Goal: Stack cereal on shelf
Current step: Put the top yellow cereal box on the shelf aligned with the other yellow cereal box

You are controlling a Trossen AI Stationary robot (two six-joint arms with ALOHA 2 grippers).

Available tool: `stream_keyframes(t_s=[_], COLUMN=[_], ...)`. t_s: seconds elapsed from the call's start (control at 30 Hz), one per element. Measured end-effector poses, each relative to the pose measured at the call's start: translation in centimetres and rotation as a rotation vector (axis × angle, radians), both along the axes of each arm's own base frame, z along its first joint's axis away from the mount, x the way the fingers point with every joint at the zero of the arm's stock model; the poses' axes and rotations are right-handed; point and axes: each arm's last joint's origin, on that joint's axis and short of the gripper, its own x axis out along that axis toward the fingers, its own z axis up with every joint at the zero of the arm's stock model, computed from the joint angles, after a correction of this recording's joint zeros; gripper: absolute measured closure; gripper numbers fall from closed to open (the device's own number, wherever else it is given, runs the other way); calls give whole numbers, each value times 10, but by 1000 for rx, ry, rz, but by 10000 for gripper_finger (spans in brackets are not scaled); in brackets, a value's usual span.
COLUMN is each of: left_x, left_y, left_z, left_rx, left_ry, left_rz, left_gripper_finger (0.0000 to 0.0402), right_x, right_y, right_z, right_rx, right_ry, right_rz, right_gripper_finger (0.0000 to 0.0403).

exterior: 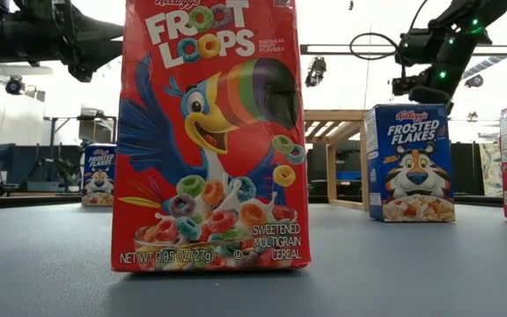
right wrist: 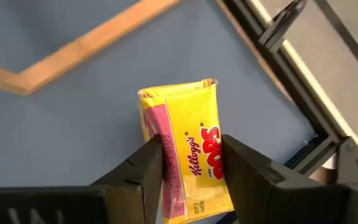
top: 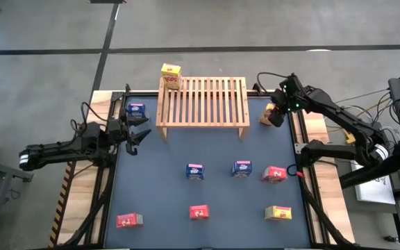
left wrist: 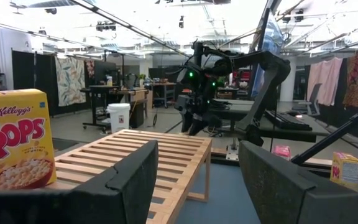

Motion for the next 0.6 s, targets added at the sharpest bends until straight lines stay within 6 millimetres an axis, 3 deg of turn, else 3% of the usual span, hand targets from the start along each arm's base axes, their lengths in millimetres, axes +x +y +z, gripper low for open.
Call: stream_keyframes(t_s=[0.6], left_x=[5], left_y=[1], left_z=[-2], left_rx=[-5], left_ry=[24], left_rz=[1], left_gripper_finger=[194], right_x=[-7], right_y=[12], right_z=[107], right_rx=[-115], right_ry=[-145], right_rz=[-28], right_gripper_finger=[275])
